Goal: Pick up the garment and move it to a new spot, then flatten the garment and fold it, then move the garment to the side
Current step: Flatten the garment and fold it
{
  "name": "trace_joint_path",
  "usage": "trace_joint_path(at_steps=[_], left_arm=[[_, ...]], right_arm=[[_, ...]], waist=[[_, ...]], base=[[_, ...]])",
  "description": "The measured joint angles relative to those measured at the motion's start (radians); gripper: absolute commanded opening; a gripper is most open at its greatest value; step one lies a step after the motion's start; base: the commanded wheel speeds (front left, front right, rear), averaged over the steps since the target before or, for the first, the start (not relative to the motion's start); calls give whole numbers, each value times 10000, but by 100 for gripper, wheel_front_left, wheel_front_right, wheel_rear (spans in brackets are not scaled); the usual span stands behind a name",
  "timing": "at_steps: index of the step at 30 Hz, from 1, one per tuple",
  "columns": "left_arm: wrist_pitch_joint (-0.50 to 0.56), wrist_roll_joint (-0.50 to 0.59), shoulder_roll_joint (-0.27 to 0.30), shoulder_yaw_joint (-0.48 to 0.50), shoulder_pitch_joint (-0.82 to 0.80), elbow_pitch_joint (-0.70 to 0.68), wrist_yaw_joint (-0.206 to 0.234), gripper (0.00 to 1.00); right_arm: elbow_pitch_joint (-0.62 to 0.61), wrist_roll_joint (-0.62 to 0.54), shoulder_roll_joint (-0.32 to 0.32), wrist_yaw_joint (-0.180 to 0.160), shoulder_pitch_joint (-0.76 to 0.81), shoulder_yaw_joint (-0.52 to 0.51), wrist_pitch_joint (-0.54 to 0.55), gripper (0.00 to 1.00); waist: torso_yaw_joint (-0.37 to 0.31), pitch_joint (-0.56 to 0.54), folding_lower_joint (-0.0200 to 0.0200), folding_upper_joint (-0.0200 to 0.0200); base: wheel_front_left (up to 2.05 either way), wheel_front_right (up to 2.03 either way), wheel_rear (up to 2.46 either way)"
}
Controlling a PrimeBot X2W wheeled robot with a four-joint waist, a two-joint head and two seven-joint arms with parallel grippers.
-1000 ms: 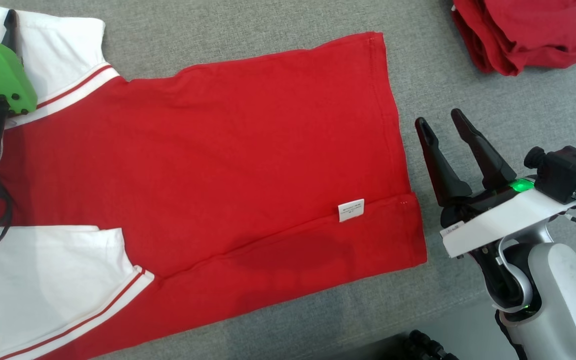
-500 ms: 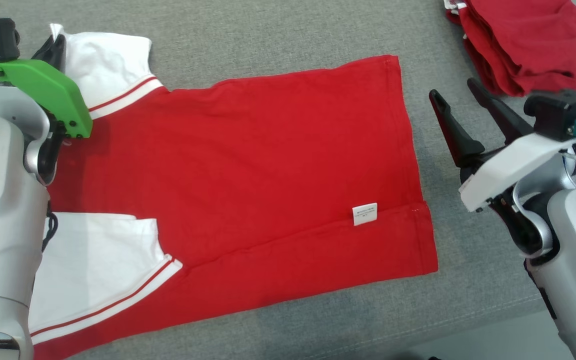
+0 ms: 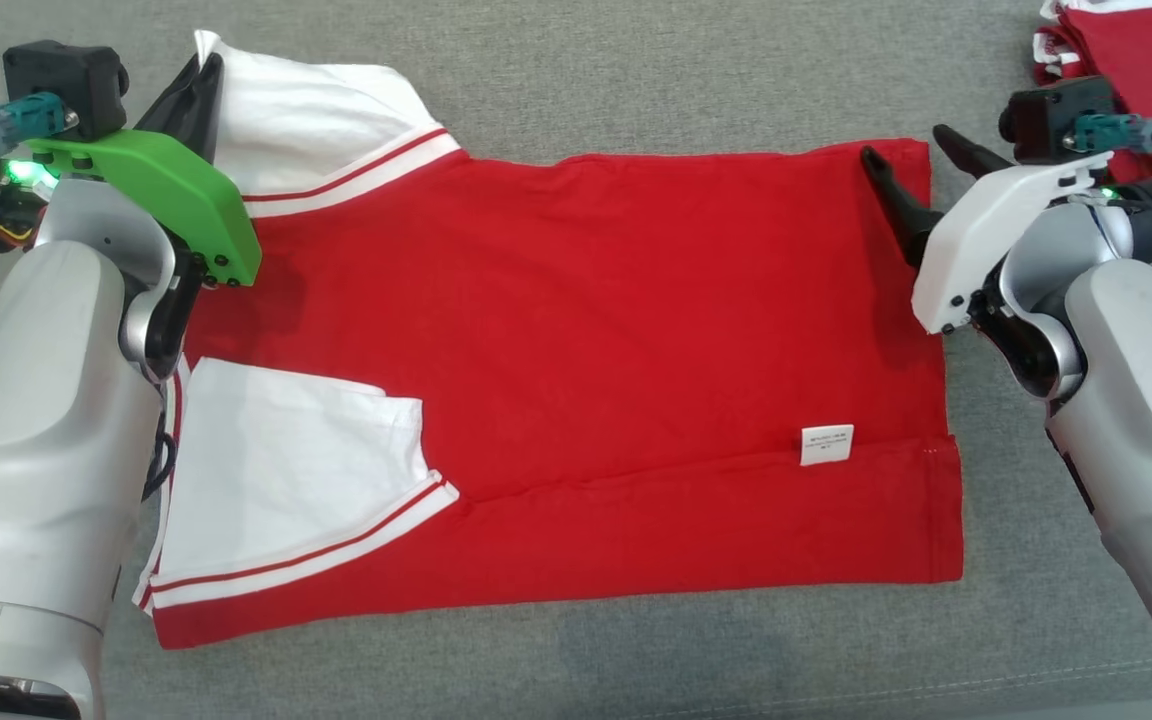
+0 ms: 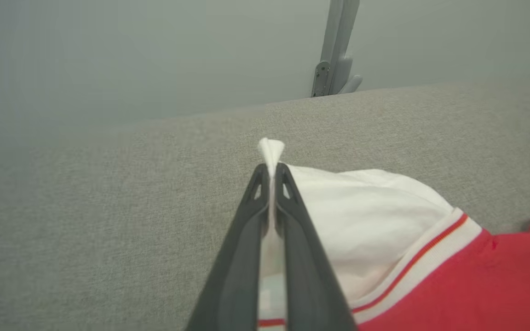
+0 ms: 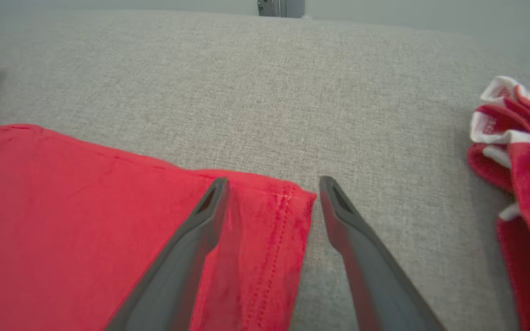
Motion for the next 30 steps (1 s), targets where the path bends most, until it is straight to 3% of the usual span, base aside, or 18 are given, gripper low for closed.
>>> trace_joint_path(at_steps=[11,12,13,14,18,20,30], left_arm=[[-35,-163,109,-274,27,-63,-13,0],[-38,-176,111,-282,3,-90,-13,0],[-40,-182,115,-288,-25,-109,-13,0],[-54,-196,113,-305,-62,-121,-13,0],[-71,-284,117,-368,-117,-150,-13,0],[-117,-355,132,-380,-132,-155,-13,0],[-924,-702,416,-324,432,-727,-15,0]], right_arm=[[1737,211,23,4,-876,637,257,100],[1802,261,25,4,-901,654,261,96],[1856,263,17,10,-956,660,234,79],[1919,286,2,10,-1031,671,188,55],[2173,389,-12,10,-1200,788,35,25],[2291,422,8,10,-1256,892,-73,0],[2113,838,-48,8,-1147,1409,-1354,0]], waist=[[189,148,0,0],[188,158,0,0],[188,176,0,0],[191,196,0,0],[230,250,0,0],[259,258,0,0],[260,2,0,0]], base=[[0,0,0],[0,0,0],[0,0,0],[0,0,0],[0,0,0],[0,0,0],[0,0,0]])
